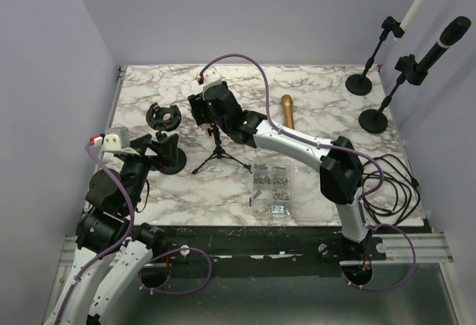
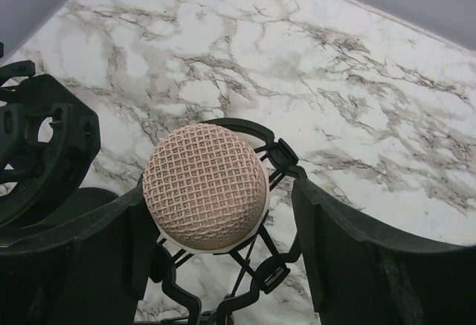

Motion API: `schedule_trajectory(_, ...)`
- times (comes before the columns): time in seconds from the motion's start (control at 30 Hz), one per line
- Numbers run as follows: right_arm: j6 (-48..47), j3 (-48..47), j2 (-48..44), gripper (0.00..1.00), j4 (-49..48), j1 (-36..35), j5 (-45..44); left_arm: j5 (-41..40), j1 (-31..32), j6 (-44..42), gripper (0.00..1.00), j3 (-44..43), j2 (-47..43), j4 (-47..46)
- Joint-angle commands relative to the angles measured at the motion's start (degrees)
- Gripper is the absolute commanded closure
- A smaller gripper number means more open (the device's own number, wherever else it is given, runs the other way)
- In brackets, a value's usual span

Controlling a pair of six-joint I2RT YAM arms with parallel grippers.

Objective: Remove the microphone from the stand

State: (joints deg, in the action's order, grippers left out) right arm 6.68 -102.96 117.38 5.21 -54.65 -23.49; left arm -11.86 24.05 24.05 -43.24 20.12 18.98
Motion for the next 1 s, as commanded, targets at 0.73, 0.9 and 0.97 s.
schedule_trajectory(0.73, 0.37, -1.85, -2.22, 0.25, -1.01, 0.25, 1.32, 1.15, -0.41, 0.29, 0.16, 0.43, 0.36, -0.42)
schedule_trajectory(0.9, 0.00, -2.51, -2.42, 0.20, -0.40, 0.18, 0.86, 1.16, -0.49, 0.29, 0.16, 0.44, 0.33, -0.44)
schedule_trajectory(0.97, -0.02, -2.58, -2.59, 0.19, -0.28, 0.25, 0.96, 1.14, -0.50, 0.30, 0.16, 0.44, 0.30, -0.42)
